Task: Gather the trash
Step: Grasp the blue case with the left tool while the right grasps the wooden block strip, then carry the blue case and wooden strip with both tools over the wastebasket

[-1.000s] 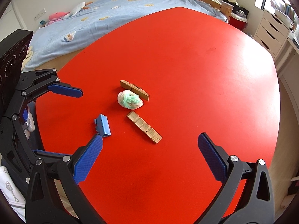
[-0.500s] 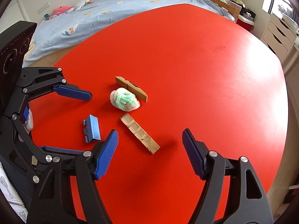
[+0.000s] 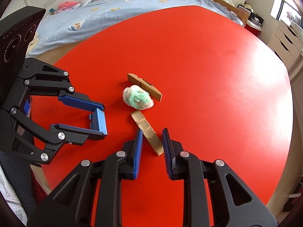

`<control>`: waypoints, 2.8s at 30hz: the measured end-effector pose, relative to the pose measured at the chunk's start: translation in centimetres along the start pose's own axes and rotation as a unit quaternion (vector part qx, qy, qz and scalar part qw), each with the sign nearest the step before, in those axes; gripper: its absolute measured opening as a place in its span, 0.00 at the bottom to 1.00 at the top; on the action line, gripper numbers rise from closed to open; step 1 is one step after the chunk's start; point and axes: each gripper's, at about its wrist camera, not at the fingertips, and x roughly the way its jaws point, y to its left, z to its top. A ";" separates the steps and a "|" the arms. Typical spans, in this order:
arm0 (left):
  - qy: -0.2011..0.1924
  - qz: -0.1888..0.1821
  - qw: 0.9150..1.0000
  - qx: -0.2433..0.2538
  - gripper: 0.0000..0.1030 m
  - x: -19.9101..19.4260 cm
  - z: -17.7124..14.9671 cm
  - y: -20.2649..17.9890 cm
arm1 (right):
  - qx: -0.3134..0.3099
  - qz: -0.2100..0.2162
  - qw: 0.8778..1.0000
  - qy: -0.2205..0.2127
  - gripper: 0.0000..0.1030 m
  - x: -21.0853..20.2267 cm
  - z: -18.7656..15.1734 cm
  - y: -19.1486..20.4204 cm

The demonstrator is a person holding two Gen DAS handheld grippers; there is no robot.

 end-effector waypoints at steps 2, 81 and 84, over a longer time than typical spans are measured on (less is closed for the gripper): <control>0.001 -0.002 1.000 -0.003 0.31 -0.1 -0.1 0.1 | 0.000 -0.002 1.000 0.001 0.16 0.0 0.0 0.2; -0.030 -0.053 0.998 -0.004 0.31 -13.2 -13.2 -5.7 | 0.156 -0.003 0.985 -0.072 0.11 -13.3 -14.9 17.3; -0.030 -0.053 0.998 -0.004 0.31 -13.2 -13.3 -5.7 | 0.156 -0.002 0.985 -0.072 0.11 -13.3 -14.9 17.3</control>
